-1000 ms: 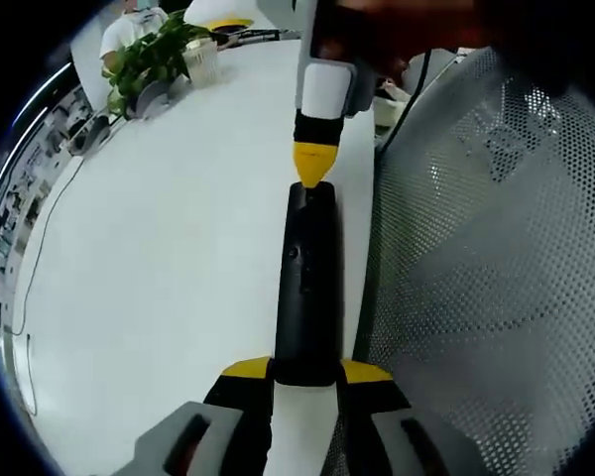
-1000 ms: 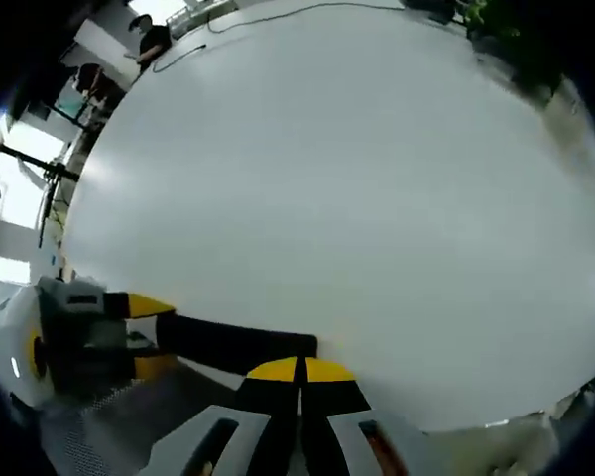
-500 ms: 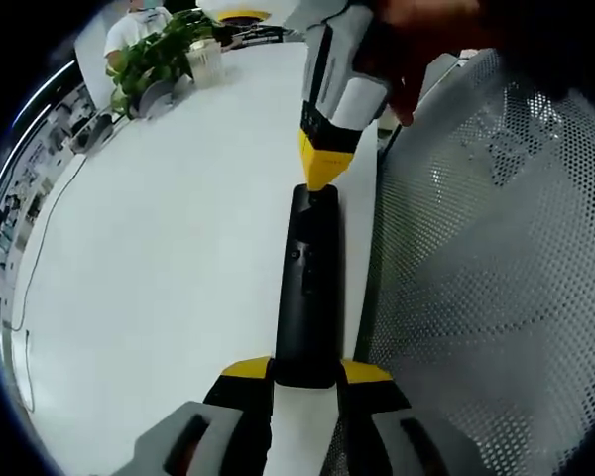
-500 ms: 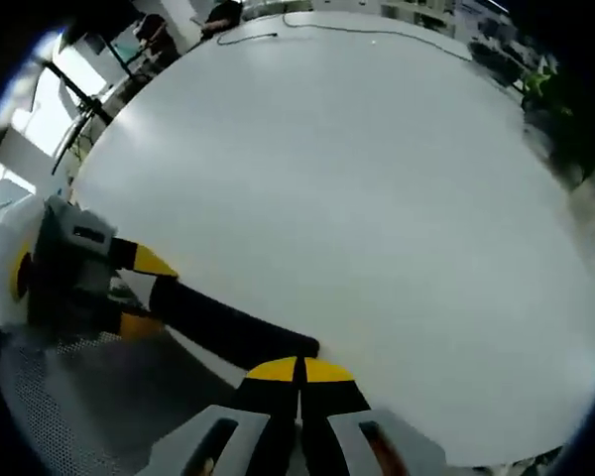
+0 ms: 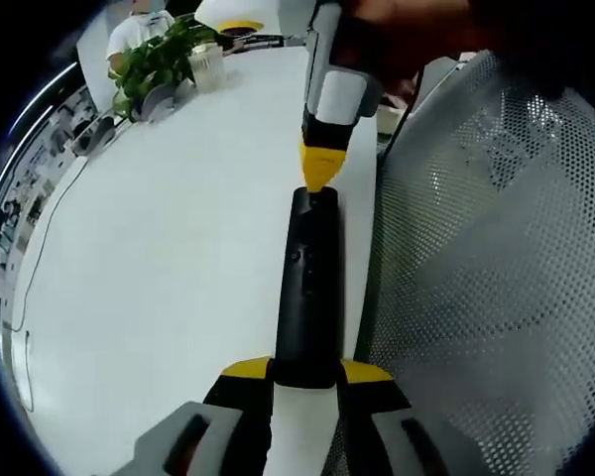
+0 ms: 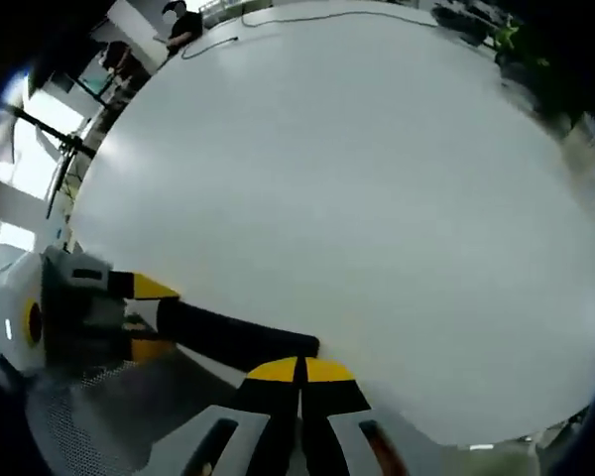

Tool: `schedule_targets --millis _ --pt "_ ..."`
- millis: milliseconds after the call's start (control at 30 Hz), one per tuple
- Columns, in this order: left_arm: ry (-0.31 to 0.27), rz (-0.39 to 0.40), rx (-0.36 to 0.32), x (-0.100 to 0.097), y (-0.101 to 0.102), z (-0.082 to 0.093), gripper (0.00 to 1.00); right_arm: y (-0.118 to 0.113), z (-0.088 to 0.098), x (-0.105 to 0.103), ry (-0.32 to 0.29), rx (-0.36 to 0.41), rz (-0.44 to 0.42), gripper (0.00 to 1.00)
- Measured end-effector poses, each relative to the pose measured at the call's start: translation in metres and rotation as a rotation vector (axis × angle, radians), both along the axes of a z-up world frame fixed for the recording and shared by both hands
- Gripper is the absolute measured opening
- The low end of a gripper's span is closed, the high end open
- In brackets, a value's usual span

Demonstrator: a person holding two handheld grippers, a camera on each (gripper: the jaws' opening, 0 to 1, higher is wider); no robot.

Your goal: Press the specified remote control buttons in sequence, fully releasing each button before pressing the next.

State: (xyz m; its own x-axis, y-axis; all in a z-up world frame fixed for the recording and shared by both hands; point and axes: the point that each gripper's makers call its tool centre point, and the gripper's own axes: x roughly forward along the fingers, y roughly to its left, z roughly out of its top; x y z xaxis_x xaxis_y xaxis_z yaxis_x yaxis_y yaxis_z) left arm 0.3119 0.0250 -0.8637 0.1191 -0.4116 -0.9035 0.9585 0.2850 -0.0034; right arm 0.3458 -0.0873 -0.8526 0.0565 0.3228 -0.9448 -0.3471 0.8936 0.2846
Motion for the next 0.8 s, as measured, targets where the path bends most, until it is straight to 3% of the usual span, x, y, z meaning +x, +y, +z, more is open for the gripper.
schedule_targets --millis 333,800 --pt "-0.006 -0.001 -0.019 0.001 -0.001 0.001 0.25 0.010 0.004 -0.003 0.031 0.063 -0.033 0.00" --pt "-0.005 -0.004 -0.014 0.002 -0.001 -0.001 0.25 0.014 -0.001 -0.007 0.066 0.060 -0.010 0.00"
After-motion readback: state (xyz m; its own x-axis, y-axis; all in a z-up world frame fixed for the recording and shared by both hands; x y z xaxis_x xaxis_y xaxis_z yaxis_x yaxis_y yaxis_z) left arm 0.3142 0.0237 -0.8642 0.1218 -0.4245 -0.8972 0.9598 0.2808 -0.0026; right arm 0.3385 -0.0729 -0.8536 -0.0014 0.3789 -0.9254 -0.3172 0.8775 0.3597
